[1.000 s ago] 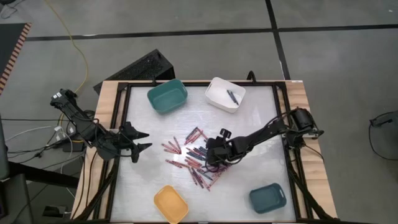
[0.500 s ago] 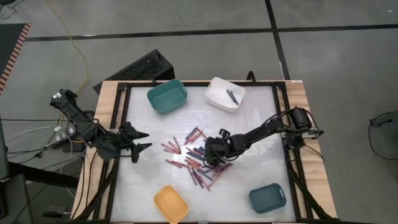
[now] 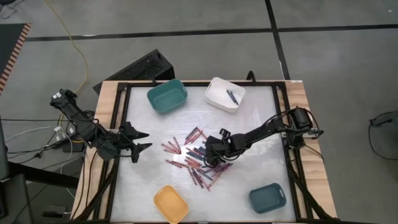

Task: Sort crayons
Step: Put the blue crayon into the white bin

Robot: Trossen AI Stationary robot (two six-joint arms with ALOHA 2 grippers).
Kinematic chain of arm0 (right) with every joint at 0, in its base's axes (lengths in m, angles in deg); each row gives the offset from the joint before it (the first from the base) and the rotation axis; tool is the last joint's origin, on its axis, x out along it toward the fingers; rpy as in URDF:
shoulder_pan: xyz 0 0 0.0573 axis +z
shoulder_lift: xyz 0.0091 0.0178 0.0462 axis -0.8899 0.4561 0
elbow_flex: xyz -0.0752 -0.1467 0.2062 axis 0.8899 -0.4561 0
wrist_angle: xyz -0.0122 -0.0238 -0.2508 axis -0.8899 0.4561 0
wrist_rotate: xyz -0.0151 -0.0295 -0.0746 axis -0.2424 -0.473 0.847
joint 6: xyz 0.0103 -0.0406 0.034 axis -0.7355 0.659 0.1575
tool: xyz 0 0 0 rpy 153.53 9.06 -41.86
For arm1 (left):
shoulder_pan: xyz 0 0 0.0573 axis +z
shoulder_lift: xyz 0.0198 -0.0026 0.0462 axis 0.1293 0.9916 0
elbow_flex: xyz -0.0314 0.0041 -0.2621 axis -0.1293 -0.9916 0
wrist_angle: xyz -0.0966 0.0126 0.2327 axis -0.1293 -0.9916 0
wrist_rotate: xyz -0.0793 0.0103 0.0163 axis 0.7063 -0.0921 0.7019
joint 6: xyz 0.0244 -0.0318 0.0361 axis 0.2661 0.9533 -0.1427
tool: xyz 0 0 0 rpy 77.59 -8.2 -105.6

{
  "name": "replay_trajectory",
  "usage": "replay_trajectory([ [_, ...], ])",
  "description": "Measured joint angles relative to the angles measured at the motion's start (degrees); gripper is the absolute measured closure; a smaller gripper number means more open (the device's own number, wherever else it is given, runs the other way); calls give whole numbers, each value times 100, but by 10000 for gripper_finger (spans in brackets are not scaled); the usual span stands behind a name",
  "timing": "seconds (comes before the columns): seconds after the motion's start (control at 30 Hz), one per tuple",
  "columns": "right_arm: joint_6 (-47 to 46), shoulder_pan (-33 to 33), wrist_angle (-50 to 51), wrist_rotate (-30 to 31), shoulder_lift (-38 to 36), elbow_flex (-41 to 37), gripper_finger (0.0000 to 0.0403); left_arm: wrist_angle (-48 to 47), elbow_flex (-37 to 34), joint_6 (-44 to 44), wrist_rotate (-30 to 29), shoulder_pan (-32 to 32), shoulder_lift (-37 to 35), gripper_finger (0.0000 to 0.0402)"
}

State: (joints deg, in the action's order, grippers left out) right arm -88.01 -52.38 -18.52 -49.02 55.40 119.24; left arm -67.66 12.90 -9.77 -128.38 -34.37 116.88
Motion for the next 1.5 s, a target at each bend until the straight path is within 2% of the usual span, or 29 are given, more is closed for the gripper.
replay_trajectory([
  [0.33,-98,-17,-136,-76,-229,17,398,1,0,-1,0,0,-1,174],
  [0.7,216,-343,-165,-1,-1108,20,398,-2,0,-13,-2,1,-2,174],
  [1.03,755,-1199,-175,195,-1774,29,398,-48,0,-17,0,2,0,174],
  [1.5,1140,-2755,-208,195,-1946,35,398,-70,0,-31,-1,2,-2,174],
])
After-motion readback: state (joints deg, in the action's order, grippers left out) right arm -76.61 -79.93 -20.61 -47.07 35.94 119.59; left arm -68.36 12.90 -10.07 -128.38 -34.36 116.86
